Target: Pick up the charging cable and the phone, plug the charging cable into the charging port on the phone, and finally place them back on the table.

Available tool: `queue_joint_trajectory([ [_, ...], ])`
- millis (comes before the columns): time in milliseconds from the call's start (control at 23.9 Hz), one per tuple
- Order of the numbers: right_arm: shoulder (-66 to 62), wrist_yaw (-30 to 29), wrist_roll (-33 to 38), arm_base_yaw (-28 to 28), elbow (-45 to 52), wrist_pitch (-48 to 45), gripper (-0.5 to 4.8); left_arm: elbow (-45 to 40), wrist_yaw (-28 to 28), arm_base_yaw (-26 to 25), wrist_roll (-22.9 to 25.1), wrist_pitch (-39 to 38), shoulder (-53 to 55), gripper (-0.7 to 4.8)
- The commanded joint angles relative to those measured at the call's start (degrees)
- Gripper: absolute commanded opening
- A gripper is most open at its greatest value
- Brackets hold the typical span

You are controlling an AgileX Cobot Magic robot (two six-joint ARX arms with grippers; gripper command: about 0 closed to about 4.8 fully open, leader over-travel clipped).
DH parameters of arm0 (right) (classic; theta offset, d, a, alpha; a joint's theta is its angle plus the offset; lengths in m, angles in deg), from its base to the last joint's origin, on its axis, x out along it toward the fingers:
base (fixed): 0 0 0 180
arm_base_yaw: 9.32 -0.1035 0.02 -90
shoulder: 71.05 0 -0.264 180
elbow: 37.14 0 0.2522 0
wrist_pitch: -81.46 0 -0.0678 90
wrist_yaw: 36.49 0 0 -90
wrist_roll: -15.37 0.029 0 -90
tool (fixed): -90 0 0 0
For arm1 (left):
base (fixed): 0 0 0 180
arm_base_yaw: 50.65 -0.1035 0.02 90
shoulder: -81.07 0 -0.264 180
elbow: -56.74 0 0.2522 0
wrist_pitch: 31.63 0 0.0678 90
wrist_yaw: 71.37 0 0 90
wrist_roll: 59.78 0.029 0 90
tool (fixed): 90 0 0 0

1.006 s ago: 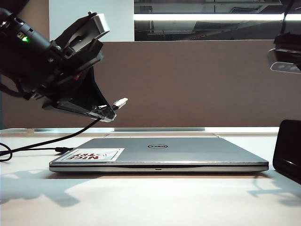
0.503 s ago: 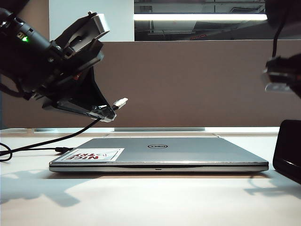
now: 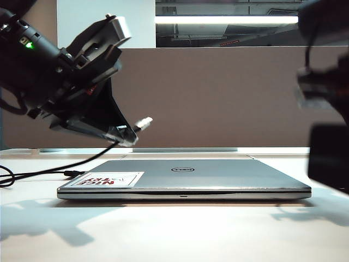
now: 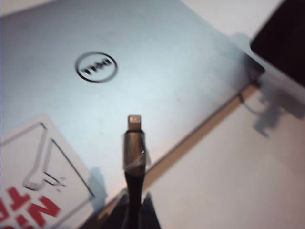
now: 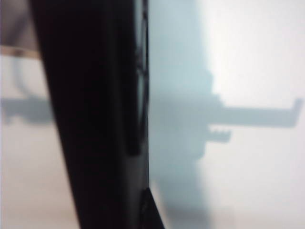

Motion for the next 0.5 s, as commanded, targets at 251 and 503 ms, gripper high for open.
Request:
queue_joint_trajectory([
  [251,5.86,-23.82,4.98,-0.02,-2.47,-20.33,-0.06,-2.25,0.11,9.44,-11.26,-0.90,-0.11,-0.07],
  [503,5.81,-31.08,10.64,-0.02,3.93,-40.94,-0.05,-4.94,0.26,12.39,-20.39,-0.81,-0.11,-0.07],
])
